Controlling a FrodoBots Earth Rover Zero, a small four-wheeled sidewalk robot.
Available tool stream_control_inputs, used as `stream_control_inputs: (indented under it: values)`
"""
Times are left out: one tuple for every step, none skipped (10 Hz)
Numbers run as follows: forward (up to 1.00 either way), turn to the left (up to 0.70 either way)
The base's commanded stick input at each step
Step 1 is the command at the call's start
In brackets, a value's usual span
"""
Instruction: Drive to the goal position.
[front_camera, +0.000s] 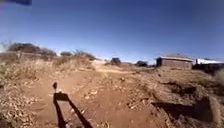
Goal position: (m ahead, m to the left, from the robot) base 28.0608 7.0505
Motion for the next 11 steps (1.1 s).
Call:
stream_control_inputs:
  values:
    - [0.50,0.00]
    - [0.50,-0.26]
    - [0.50,-0.50]
    - [0.50,-0.30]
    - [0.50,0.00]
    - [0.50,0.00]
    - [0.50,0.00]
    - [0.50,0.00]
    - [0.50,0.00]
    - [0.50,0.00]
    - [0.50,0.00]
